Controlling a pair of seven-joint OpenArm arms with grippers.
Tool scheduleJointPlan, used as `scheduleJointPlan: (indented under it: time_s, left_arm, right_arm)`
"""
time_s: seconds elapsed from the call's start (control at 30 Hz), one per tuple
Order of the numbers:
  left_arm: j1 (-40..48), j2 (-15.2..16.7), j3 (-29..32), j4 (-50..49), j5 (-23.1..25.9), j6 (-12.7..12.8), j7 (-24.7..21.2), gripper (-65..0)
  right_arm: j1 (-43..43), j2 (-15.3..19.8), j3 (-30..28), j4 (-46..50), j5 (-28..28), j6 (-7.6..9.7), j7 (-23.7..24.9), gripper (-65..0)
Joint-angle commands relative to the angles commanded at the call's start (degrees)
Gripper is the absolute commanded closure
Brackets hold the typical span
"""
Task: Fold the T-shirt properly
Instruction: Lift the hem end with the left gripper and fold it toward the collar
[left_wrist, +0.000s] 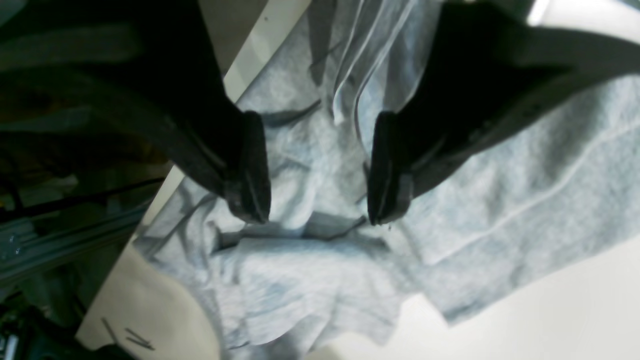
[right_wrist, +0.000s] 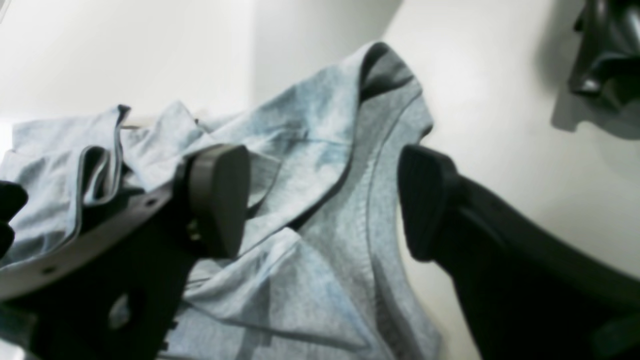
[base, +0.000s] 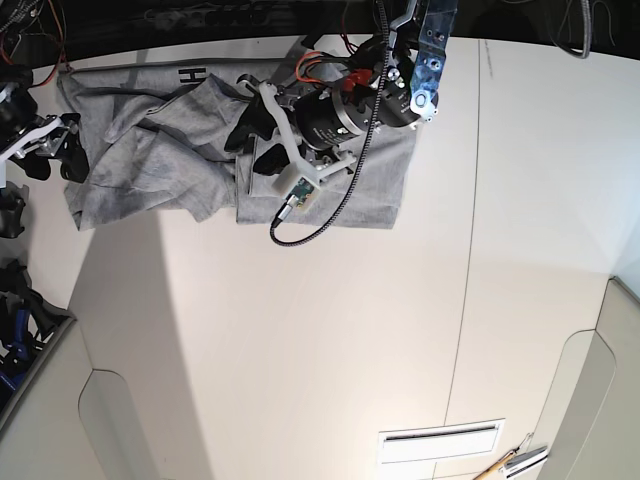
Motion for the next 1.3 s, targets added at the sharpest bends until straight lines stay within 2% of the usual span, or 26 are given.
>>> scheduleJointPlan:
  time_s: [0.07,0.1,0.13,0.2,0.23,0.3,0.33,0.37,0.4,0.43,0.47,0.63,0.77,1.0,1.13,1.3]
  left_arm:
    - [0.24,0.00,-1.42,1.79,0.00,-0.44,1.11,-32.2]
    - [0.39,0.00,-1.86,3.30,0.00,-1.49,2.27,-28.2]
    - [0.74,-0.02,-2.05,4.98,0.00,-3.37,3.76,-25.6]
    - [2.75,-1.11,-1.92,8.20,-1.07,-10.51,5.81,-25.3]
    - [4.24,-2.21,-1.84,9.18,-1.79,-11.02,5.77,-25.3]
    - [6.54,-4.74,-2.03,10.36,-1.25,-10.84,5.51,-25.3]
    - [7.17,-5.92,-2.40,10.49,-0.33,-9.55,4.55,-25.2]
    - [7.65,-6.84,-2.93,10.49,0.79,-7.74,3.48,-23.1]
    - [7.98,-7.52,-3.48,10.49,1.51,-7.45,3.17,-17.7]
    - [8.15,-8.26,-3.69,10.49,1.49,-8.11,3.28,-13.2]
    - [8.46,-8.94,-3.78,10.49,1.29,-8.98,3.23,-12.1]
    - [8.90,-11.10,-4.61,10.49,2.16,-8.20,3.17,-11.7]
    - [9.25,-11.10,-7.17,10.49,4.31,-7.74,3.17,0.0]
    - [11.39,-11.54,-9.16,10.43,7.06,-7.69,3.04,0.0]
    - [14.53,-11.72,-8.79,10.43,7.23,-7.69,1.22,0.0]
    - [16.06,-11.72,-3.19,10.43,7.26,-7.72,1.07,0.0]
  right_arm:
    - [0.02,0.17,-0.02,-1.53,0.04,0.02,0.20,-44.9]
    - [0.00,0.26,-0.07,-2.80,0.07,0.04,0.68,-44.9]
    - [0.02,0.33,-0.04,-4.26,0.04,0.04,1.25,-44.9]
    - [0.15,0.63,-0.07,-7.21,0.07,0.11,1.84,-44.9]
    - [0.15,0.76,-0.07,-8.39,0.15,0.20,1.95,-44.9]
    - [0.15,0.76,-0.07,-9.53,0.26,0.31,1.90,-44.9]
    - [0.13,0.76,-0.04,-9.62,0.26,0.46,1.90,-44.9]
    - [0.15,0.76,-0.04,-9.62,0.31,0.46,1.92,-44.9]
    - [0.15,0.76,-0.04,-9.62,0.48,0.46,1.95,-44.9]
    - [0.15,0.76,-0.07,-9.62,1.18,0.48,1.92,-44.9]
    - [0.15,0.74,-0.07,-9.62,1.75,0.52,1.90,-44.9]
    - [0.13,0.74,-0.04,-9.62,2.25,0.63,1.40,-44.9]
    - [0.13,0.74,-0.04,-9.62,2.23,0.63,1.22,-44.9]
    - [0.15,0.74,-0.07,-9.62,2.34,0.63,1.05,-44.9]
    - [0.13,0.74,-0.04,-9.62,2.45,0.63,1.03,-44.9]
    - [0.13,0.74,-0.04,-9.62,2.51,0.61,1.05,-44.9]
